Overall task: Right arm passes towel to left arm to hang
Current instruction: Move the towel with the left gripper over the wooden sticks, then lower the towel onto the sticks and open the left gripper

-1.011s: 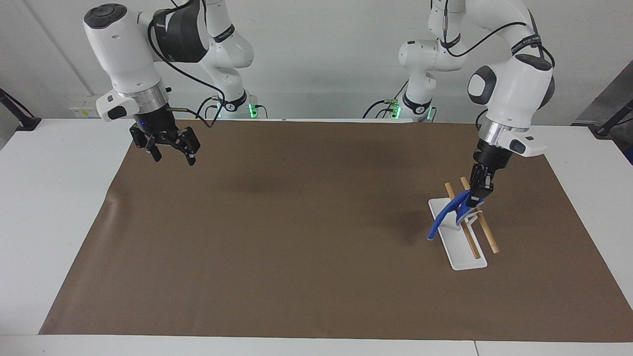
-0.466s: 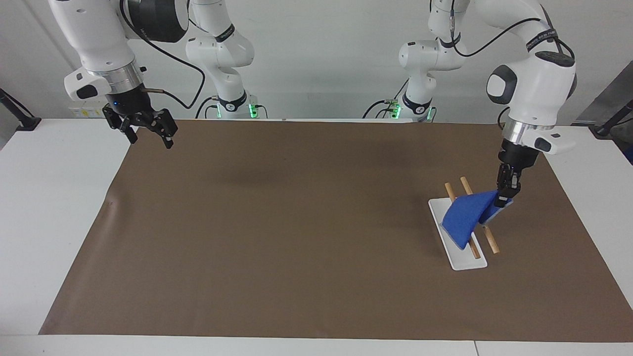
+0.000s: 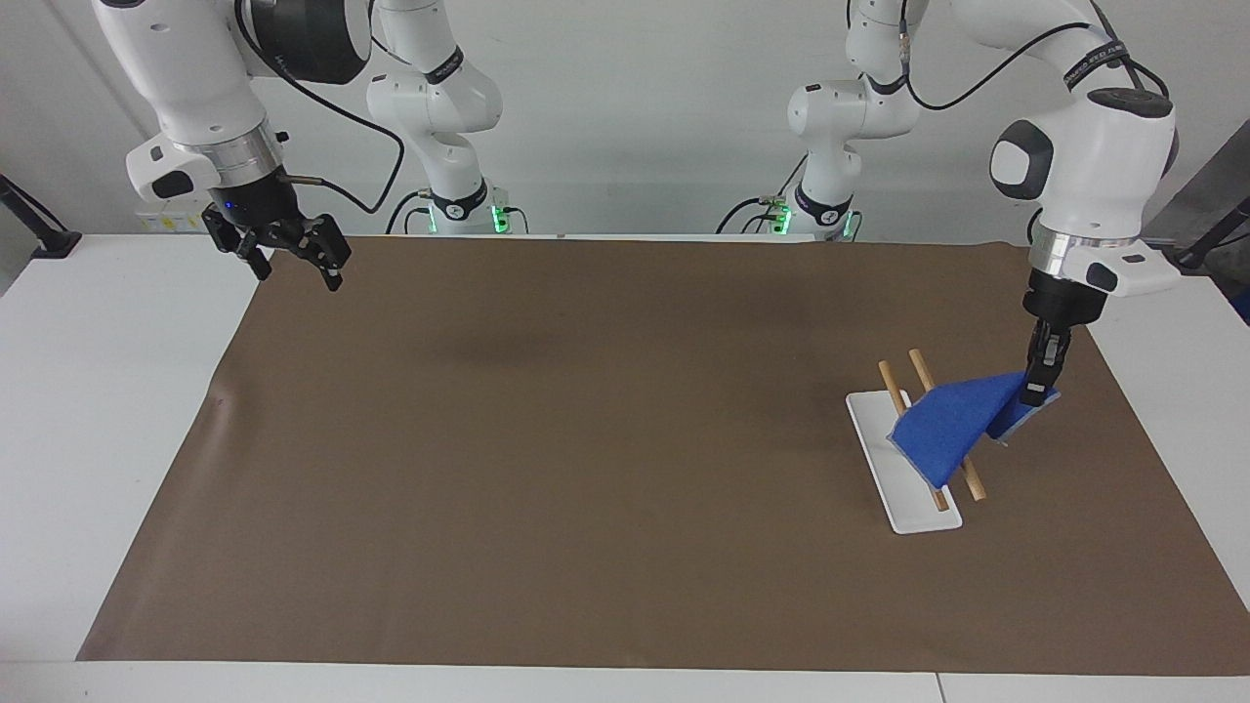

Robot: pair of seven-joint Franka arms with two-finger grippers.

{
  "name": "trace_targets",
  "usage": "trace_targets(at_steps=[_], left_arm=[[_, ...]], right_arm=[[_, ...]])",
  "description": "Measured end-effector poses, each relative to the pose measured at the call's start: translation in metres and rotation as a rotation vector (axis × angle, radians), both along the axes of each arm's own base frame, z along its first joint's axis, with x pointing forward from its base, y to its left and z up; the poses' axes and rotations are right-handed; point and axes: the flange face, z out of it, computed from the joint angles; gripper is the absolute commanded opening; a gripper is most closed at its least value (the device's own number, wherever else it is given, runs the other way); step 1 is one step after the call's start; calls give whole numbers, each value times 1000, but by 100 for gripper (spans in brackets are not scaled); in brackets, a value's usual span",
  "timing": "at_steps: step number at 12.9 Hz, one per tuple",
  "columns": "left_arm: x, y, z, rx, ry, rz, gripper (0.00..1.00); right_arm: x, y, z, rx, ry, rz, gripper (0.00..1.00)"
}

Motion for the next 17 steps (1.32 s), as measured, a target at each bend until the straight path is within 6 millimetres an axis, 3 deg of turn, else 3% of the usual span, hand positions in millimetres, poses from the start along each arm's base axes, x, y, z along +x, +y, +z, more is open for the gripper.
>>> trace_targets(at_steps=[5,9,14,17], left_arm=[[3,-2,-20,53,38,-114,0],[8,-1,-34,76,52,-168,0],[16,-8,-69,85,22,-199,0],[18,-7,-74,90,7,-206,0]], right_arm=[[0,20,1,-2,7,35,100],[0,19,1,-2,7,33,100],[-1,20,-2,-1,28,35,100],[-1,20,-2,-1,29,36,100]])
